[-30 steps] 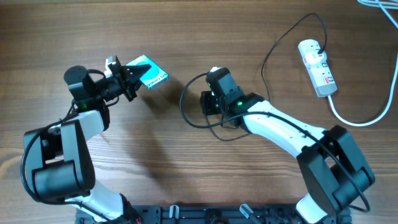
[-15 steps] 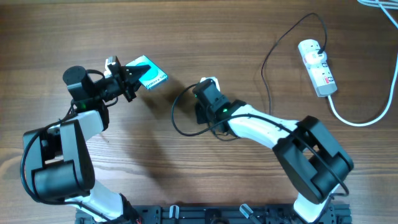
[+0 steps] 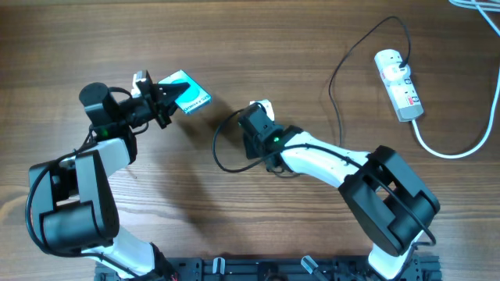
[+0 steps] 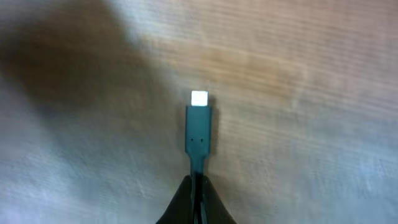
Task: Plug charger to phone and switch on socket
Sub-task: 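Move the right gripper down to the black USB-C cable end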
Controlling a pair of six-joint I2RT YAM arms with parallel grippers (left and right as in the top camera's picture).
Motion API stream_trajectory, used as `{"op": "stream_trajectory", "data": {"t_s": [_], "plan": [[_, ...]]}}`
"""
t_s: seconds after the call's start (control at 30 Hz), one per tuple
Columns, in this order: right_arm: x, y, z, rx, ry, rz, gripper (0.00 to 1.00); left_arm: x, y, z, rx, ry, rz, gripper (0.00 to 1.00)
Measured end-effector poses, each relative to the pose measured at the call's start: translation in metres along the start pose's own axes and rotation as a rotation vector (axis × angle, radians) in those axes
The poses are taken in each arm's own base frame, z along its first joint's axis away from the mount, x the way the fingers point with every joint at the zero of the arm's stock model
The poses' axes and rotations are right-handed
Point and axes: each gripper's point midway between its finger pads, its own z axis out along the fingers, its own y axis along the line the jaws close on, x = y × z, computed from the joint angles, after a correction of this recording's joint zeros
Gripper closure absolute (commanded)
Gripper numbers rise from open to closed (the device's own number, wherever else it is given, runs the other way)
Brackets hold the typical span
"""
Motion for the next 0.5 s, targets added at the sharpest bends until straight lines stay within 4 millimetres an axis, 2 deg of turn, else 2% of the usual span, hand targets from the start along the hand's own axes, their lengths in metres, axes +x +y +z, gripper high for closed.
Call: {"op": "stream_trajectory", "data": {"t_s": [0.07, 0.1, 0.27, 0.37, 0.43, 0.47, 0.5], "plan": [[0.008, 0.001, -0.015, -0.041, 0.054, -0.017, 0.96, -0.002, 0.016, 0.000, -0.043, 0.000, -0.039, 0.96], [0.006, 0.006, -0.024, -0.083, 0.059, -0.026, 0.96, -0.002, 0.022, 0.000, -0.058, 0.000, -0.038, 0.96], [-0.022, 0.034, -0.114, -0.430, -0.005, -0.082, 0.96, -0.011, 0.053, 0.002, -0.100, 0.005, 0.019, 0.96], [-0.009, 0.054, -0.134, -0.596, 0.056, -0.113, 0.95, -0.011, 0.064, 0.009, -0.121, 0.012, 0.078, 0.96], [0.001, 0.059, -0.140, -0.645, 0.105, -0.108, 0.95, -0.006, 0.067, 0.019, -0.137, 0.026, 0.117, 0.96], [0.004, 0.058, -0.139, -0.637, 0.119, -0.102, 0.81, -0.003, 0.069, 0.023, -0.145, 0.031, 0.135, 0.96], [0.006, 0.054, -0.136, -0.611, 0.129, -0.090, 0.58, -0.001, 0.071, 0.026, -0.150, 0.035, 0.147, 0.96]]}}
